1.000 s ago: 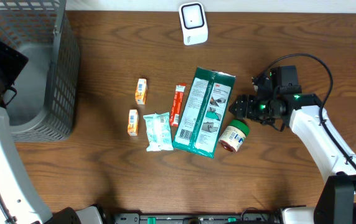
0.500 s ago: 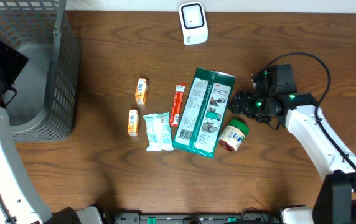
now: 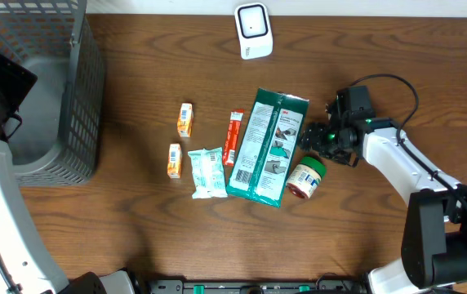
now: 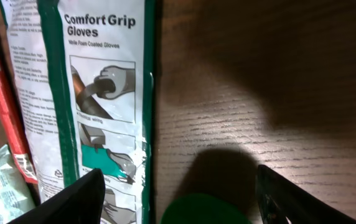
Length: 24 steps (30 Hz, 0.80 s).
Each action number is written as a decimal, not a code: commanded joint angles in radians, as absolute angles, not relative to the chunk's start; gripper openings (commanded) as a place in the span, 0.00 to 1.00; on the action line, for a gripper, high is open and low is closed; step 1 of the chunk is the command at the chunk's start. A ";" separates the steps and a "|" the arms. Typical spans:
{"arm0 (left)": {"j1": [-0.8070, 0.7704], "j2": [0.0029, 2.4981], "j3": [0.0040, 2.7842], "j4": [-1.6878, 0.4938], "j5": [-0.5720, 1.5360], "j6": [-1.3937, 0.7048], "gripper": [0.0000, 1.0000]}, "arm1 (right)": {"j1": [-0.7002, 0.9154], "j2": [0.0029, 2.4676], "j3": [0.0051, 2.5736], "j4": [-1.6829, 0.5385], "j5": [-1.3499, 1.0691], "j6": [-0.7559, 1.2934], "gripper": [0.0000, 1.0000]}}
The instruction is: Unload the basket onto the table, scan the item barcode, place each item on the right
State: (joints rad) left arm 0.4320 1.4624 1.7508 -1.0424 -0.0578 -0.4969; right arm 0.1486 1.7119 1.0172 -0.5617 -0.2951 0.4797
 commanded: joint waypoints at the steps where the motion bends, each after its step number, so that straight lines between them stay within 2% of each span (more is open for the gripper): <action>1: 0.435 1.464 1.754 -1.042 -0.063 -0.490 0.88 | 0.121 1.691 1.100 -0.614 -0.293 0.482 0.73; 4: 0.435 1.464 1.754 -1.042 -0.063 -0.490 0.88 | 0.099 1.686 1.174 -0.717 -0.292 0.482 0.73; 7: 0.435 1.464 1.754 -1.042 -0.063 -0.490 0.88 | 0.083 1.686 1.242 -0.843 -0.292 0.469 0.79; 8: 0.435 1.464 1.754 -1.042 -0.063 -0.490 0.88 | 0.081 1.686 1.254 -0.872 -0.293 0.456 0.83; 9: 0.435 1.464 1.754 -1.042 -0.063 -0.490 0.88 | 0.079 1.686 1.264 -0.914 -0.297 0.445 0.94; 10: 0.435 1.464 1.754 -1.042 -0.063 -0.490 0.88 | 0.079 1.686 1.264 -0.930 -0.302 0.449 0.99; 14: 0.435 1.464 1.754 -1.042 -0.063 -0.490 0.88 | 0.080 1.687 1.262 -1.016 -0.321 0.455 0.99; 18: 0.435 1.464 1.754 -1.042 -0.063 -0.490 0.88 | 0.084 1.687 1.252 -1.065 -0.323 0.593 0.99; 24: 0.435 1.464 1.754 -1.042 -0.063 -0.490 0.88 | 0.129 1.687 1.188 -0.991 -0.321 0.754 0.99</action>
State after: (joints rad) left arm 0.4320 1.4624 1.7508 -1.0424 -0.0578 -0.4969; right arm 0.0944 1.7000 1.2312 -1.0252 -0.3149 0.6392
